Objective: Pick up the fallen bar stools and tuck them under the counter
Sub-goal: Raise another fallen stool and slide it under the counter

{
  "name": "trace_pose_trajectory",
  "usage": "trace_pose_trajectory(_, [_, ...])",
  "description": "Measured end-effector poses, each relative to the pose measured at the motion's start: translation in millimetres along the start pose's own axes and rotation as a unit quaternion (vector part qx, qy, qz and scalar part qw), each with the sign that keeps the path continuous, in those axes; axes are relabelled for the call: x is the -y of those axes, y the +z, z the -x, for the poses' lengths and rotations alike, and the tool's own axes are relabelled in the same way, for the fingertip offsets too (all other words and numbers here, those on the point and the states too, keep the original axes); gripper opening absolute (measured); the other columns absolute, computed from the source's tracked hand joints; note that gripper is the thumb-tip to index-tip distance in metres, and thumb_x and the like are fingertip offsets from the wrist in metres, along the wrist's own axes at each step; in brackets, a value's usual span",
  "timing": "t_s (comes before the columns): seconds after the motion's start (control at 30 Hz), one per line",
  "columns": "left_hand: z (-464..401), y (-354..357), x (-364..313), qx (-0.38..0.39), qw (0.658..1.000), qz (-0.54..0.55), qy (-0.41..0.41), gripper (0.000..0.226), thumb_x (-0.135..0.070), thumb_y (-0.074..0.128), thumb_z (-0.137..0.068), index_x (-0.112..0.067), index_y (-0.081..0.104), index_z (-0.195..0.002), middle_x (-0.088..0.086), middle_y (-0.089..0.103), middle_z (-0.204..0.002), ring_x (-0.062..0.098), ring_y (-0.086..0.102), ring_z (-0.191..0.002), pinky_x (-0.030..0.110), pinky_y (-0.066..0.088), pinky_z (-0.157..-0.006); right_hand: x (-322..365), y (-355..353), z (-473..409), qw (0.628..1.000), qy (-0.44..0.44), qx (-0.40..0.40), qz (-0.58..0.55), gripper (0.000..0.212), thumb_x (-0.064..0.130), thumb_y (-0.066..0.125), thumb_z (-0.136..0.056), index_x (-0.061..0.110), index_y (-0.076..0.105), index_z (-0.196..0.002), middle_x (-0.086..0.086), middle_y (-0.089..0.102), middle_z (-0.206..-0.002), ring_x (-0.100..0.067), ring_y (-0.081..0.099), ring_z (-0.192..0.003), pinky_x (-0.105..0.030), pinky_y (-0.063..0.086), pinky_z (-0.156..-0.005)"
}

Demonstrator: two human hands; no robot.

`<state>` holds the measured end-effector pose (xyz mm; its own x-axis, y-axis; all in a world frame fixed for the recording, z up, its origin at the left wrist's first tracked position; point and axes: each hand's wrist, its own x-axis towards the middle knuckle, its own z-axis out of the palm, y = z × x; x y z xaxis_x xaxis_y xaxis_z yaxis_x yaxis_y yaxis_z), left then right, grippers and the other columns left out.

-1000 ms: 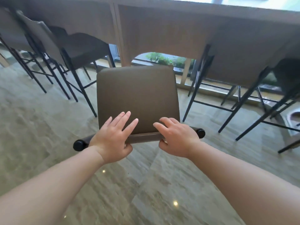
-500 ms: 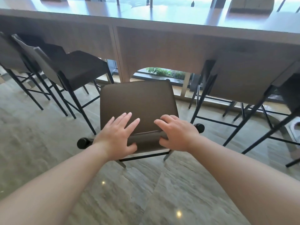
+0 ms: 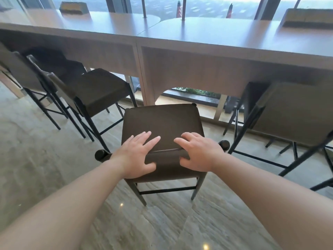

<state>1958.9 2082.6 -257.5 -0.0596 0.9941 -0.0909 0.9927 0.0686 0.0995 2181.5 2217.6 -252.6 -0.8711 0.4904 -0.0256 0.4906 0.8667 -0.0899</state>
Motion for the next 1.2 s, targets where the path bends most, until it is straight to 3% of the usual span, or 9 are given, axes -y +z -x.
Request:
trace_pose_trajectory(0.53, [-73,-11,47,0.024,0.999,0.019,0.033,0.089,-0.068,0.038,-0.077,-0.046,-0.008,-0.149,-0.001,0.005,-0.165,0.016,-0.002,-0.150,0.039,0.001,-0.118,-31,-8,-76,0.999,0.045,0.019,-0.001,0.058,0.059,0.043,-0.084,0.038,0.034,-0.137,0.005,0.045,-0.134,-0.019,0.044,-0.123,-0.038,0.054,-0.083])
trace_pose_trajectory(0.8, [-80,-8,56,0.011,0.997,0.009,0.078,0.087,-0.059,0.045,-0.083,-0.042,-0.008,-0.150,0.001,0.010,-0.164,0.019,0.002,-0.150,0.041,0.005,-0.118,-28,-6,-80,0.998,0.067,0.008,0.012,0.057,0.060,0.037,-0.083,0.037,0.034,-0.135,0.003,0.047,-0.133,-0.020,0.048,-0.119,-0.037,0.056,-0.078])
trace_pose_trajectory(1.03, [-72,-12,73,-0.028,0.996,-0.075,0.043,0.079,-0.049,0.047,-0.089,-0.030,0.006,-0.154,0.009,0.030,-0.157,0.027,0.023,-0.145,0.045,0.027,-0.115,-28,-10,-77,0.998,0.049,0.023,0.031,0.053,0.049,0.048,-0.086,0.031,0.034,-0.134,-0.001,0.049,-0.123,-0.022,0.050,-0.111,-0.038,0.053,-0.078])
trace_pose_trajectory(1.2, [-61,-17,89,-0.032,0.985,-0.168,0.010,0.077,-0.057,0.044,-0.090,-0.028,0.013,-0.154,0.012,0.033,-0.155,0.030,0.027,-0.143,0.045,0.032,-0.110,-40,-17,-73,0.996,0.015,0.031,0.080,0.050,0.044,0.050,-0.088,0.026,0.038,-0.132,-0.004,0.052,-0.116,-0.025,0.054,-0.100,-0.037,0.052,-0.075])
